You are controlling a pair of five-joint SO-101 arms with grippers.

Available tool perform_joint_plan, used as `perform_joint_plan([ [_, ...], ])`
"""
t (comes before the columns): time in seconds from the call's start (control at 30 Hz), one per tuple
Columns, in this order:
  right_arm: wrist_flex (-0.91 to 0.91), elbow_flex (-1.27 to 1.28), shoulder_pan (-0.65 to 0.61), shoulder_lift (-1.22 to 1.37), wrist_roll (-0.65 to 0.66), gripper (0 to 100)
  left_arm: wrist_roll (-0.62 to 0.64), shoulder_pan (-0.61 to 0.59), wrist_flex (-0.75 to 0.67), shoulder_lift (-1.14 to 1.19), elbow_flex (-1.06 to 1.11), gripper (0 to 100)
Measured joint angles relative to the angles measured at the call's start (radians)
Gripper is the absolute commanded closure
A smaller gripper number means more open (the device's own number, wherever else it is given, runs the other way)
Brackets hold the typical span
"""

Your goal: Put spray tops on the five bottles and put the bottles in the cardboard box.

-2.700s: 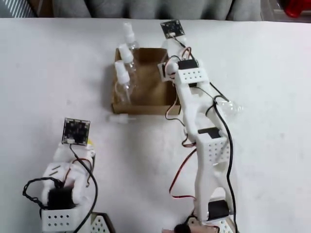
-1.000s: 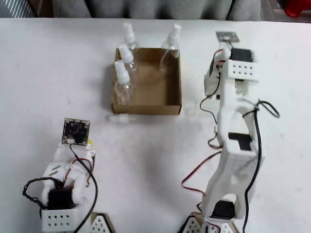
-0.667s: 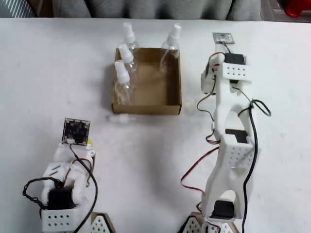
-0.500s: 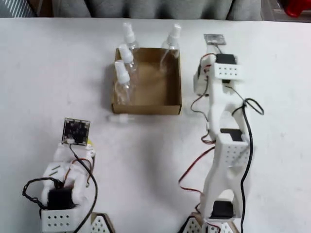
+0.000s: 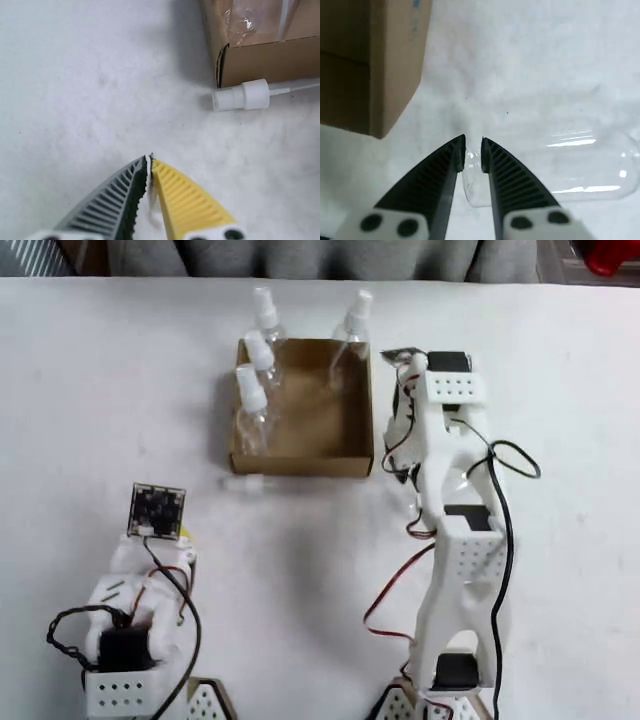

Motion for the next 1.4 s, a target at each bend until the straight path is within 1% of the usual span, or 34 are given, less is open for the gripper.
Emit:
perform_joint_plan([
  [0.17,0.000,0.144,0.026,-0.060,0.048,98.4,0.000,0.000,0.000,0.000,0.000,97],
  [0.4,-0.009,0.408,0.035,-0.374,0.055,98.4,0.000,0.000,0.000,0.000,0.000,97],
  [0.57,-0.044,0.571,0.114,-0.621,0.055,98.4,0.000,0.000,0.000,0.000,0.000,98],
  [0.63,-0.086,0.621,0.153,-0.703,0.055,98.3,0.000,0.000,0.000,0.000,0.000,98],
  [0.73,-0.158,0.680,0.170,-0.760,-0.005,94.4,0.000,0.000,0.000,0.000,0.000,98],
  [0.9,-0.245,0.692,0.157,-0.763,-0.175,78.9,0.000,0.000,0.000,0.000,0.000,98],
  [0.97,-0.278,0.692,0.130,-0.743,-0.250,75.2,0.000,0.000,0.000,0.000,0.000,98],
  [1.07,-0.333,0.692,0.100,-0.687,-0.350,74.2,0.000,0.000,0.000,0.000,0.000,98],
  [1.13,-0.364,0.687,0.097,-0.640,-0.394,74.1,0.000,0.000,0.000,0.000,0.000,98],
  [1.27,-0.425,0.620,0.098,-0.512,-0.439,74.1,0.000,0.000,0.000,0.000,0.000,98],
  [1.4,-0.443,0.493,0.072,-0.368,-0.485,74.1,0.000,0.000,0.000,0.000,0.000,98],
])
